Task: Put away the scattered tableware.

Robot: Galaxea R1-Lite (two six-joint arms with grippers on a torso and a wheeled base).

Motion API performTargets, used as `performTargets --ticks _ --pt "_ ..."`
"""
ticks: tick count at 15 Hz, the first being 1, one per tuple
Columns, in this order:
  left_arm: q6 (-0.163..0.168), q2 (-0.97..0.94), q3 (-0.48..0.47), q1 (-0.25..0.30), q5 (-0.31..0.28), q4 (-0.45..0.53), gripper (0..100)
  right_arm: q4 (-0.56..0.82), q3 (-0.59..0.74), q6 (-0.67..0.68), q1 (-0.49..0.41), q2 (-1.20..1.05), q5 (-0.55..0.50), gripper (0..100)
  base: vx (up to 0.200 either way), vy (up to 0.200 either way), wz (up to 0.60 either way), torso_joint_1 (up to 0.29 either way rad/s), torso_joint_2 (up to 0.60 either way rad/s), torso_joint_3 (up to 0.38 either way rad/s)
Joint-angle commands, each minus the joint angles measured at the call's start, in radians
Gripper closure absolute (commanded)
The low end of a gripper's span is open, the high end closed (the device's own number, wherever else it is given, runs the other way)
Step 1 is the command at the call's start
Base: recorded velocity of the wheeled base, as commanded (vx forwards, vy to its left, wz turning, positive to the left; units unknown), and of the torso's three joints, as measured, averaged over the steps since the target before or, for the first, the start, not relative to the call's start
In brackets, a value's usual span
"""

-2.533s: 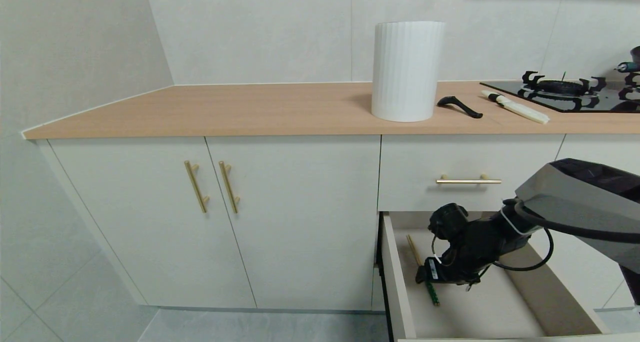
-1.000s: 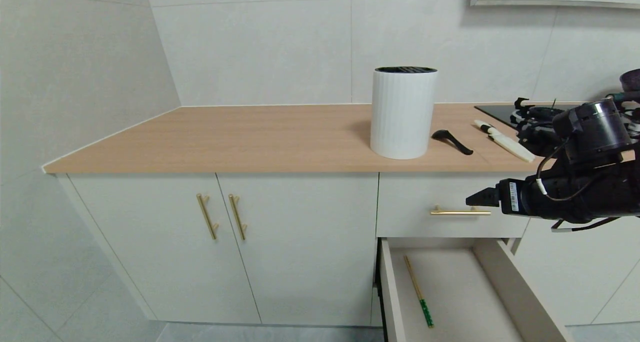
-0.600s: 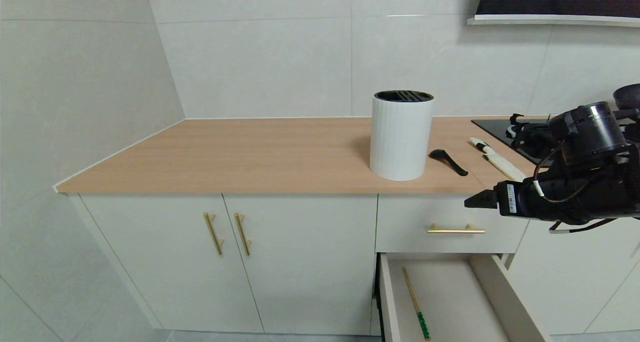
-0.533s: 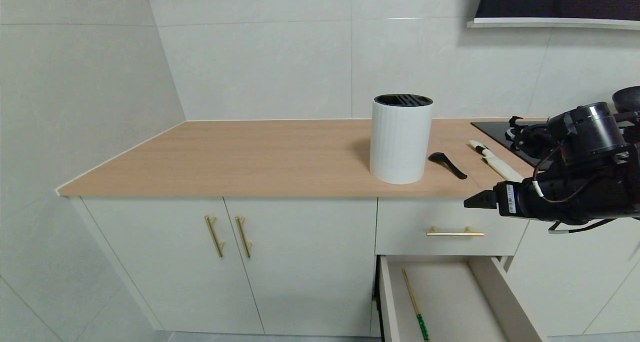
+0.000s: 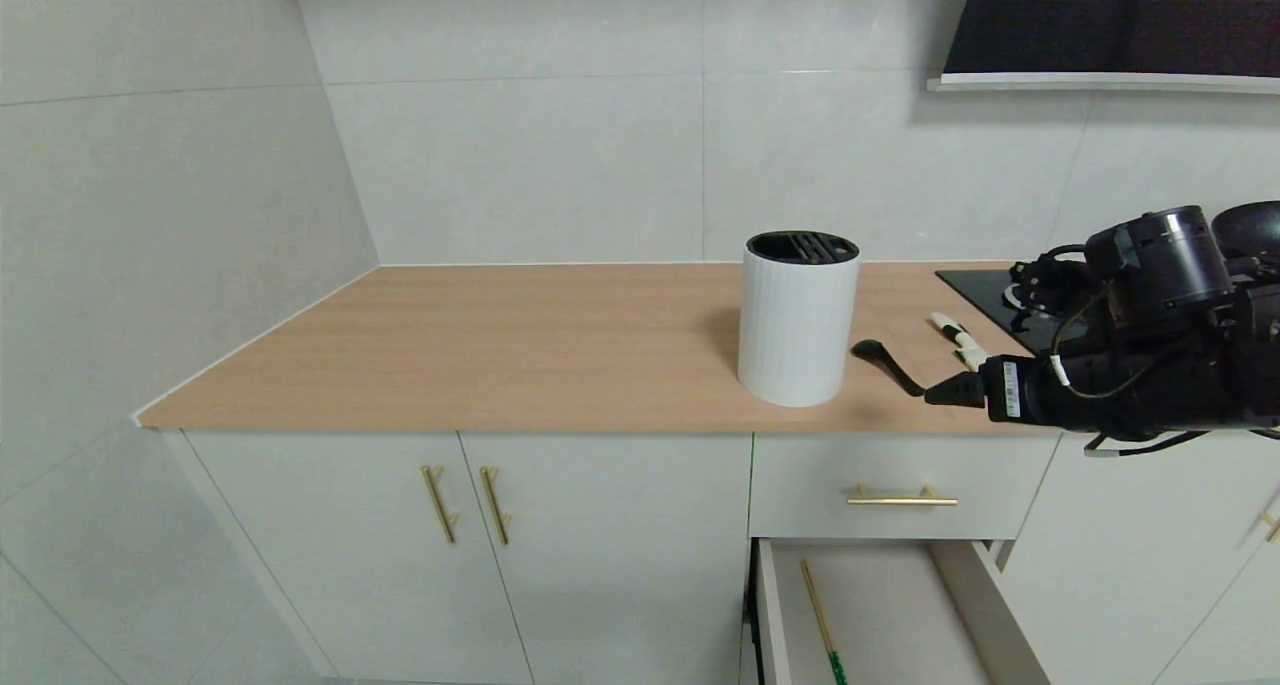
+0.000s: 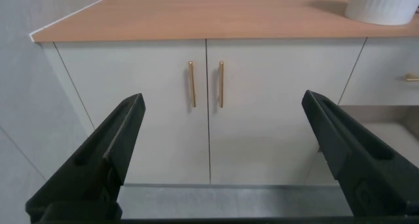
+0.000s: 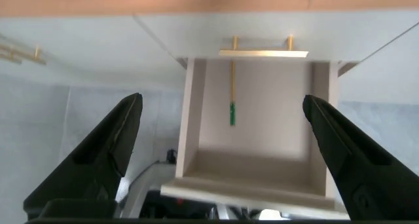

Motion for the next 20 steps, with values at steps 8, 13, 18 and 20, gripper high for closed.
performTargets --ticks 8,13,18,20 --pt "0.0 0.0 0.0 0.0 0.0 0.0 0 -0.31 -0.326 -0.29 -0.176 0.476 0.152 0 0.0 0.0 0.0 0.005 -0.01 -0.004" --pt "0.0 0.0 0.0 0.0 0.0 0.0 0 -0.318 -0.415 -0.349 -0.181 0.639 0.165 0 0.0 0.0 0.0 0.0 0.0 0.0" --pt "0.0 0.0 0.0 0.0 0.0 0.0 0 -0.321 -0.478 -0.343 -0.17 0.699 0.164 0 0.0 0.0 0.0 0.0 0.0 0.0" --pt "0.0 0.0 0.0 0.0 0.0 0.0 0 -0.321 -0.496 -0.341 -0.17 0.719 0.162 0 0.0 0.0 0.0 0.0 0.0 0.0"
